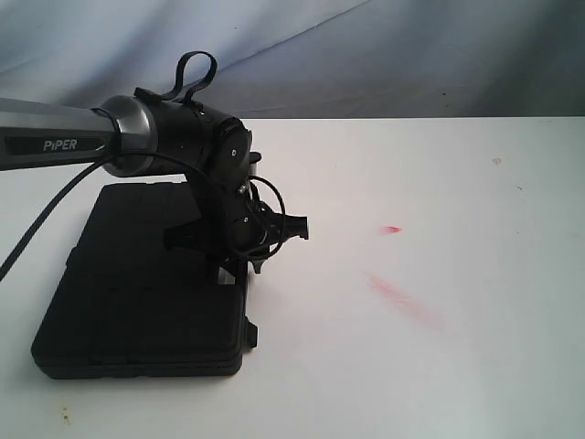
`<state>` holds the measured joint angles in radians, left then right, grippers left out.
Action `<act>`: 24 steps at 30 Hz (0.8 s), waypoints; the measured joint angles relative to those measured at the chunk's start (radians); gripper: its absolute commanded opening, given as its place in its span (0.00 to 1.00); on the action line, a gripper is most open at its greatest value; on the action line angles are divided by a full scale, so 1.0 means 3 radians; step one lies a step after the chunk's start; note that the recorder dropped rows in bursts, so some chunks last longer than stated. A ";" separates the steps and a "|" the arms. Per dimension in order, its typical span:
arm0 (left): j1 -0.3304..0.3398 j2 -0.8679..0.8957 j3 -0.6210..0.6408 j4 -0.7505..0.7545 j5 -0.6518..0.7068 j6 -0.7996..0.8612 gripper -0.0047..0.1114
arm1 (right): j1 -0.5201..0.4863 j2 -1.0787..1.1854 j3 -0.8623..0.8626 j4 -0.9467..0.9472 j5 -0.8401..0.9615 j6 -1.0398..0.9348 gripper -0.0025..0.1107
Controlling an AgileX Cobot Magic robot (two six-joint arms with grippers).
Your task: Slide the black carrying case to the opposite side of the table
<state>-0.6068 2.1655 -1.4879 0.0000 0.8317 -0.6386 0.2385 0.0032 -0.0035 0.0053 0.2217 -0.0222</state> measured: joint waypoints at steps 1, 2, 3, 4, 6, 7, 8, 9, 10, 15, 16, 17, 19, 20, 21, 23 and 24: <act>0.0000 0.0000 0.0000 0.0000 0.0000 -0.0005 0.12 | 0.0000 0.0000 0.0000 0.0000 0.0000 0.0000 0.02; 0.0000 0.0000 0.0000 0.0019 0.0017 -0.0005 0.04 | 0.0000 0.0000 0.0000 0.0000 0.0000 0.0000 0.02; 0.0008 0.0000 0.0000 0.0030 0.0020 -0.0017 0.04 | 0.0000 0.0000 0.0000 0.0000 0.0000 0.0000 0.02; 0.0008 0.0000 0.0000 0.0030 0.0020 -0.0017 0.04 | 0.0000 0.0000 0.0000 0.0000 0.0000 0.0000 0.02; 0.0008 0.0000 0.0000 0.0000 0.0013 -0.0017 0.04 | 0.0000 0.0000 0.0000 0.0000 0.0000 0.0000 0.02; 0.0008 0.0000 0.0000 0.0000 -0.0002 -0.0017 0.04 | 0.0000 0.0000 0.0000 0.0000 0.0000 0.0000 0.02; 0.0008 0.0000 0.0000 0.0000 -0.0001 -0.0017 0.04 | 0.0000 0.0000 0.0000 0.0000 0.0000 0.0000 0.02; 0.0008 0.0000 0.0000 0.0000 -0.0008 -0.0017 0.04 | 0.0000 0.0000 0.0000 0.0000 0.0000 0.0000 0.02; 0.0008 0.0000 0.0000 0.0000 -0.0008 -0.0017 0.04 | 0.0000 0.0000 0.0000 0.0000 0.0000 0.0000 0.02; 0.0001 0.0000 0.0000 -0.0042 -0.0051 -0.0039 0.04 | 0.0000 0.0000 0.0000 0.0000 0.0000 0.0000 0.02; -0.0005 0.0006 0.0000 -0.0042 -0.0071 -0.0056 0.04 | 0.0000 0.0000 0.0000 0.0000 0.0000 0.0000 0.02; -0.0023 0.0004 0.0000 -0.0042 -0.0092 -0.0070 0.04 | 0.0000 0.0000 0.0000 0.0000 0.0000 0.0000 0.02; -0.0068 0.0012 -0.0008 -0.0042 -0.0137 -0.0111 0.04 | 0.0000 0.0000 0.0000 0.0000 0.0000 0.0000 0.02; -0.0099 0.0033 -0.0030 -0.0042 -0.0137 -0.0131 0.04 | 0.0000 0.0000 0.0000 0.0000 0.0000 0.0000 0.02; -0.0127 0.0061 -0.0079 -0.0042 -0.0124 -0.0146 0.04 | 0.0000 0.0000 0.0000 0.0000 0.0000 0.0000 0.02; -0.0179 0.0134 -0.0222 -0.0058 -0.0037 -0.0163 0.04 | 0.0000 0.0000 0.0000 0.0000 0.0000 0.0000 0.02; -0.0210 0.0186 -0.0322 -0.0058 0.0022 -0.0176 0.04 | 0.0000 0.0000 0.0000 0.0000 0.0000 0.0000 0.02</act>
<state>-0.6698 2.2214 -1.5846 -0.0175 0.8382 -0.6914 0.2385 0.0032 -0.0035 0.0053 0.2217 -0.0222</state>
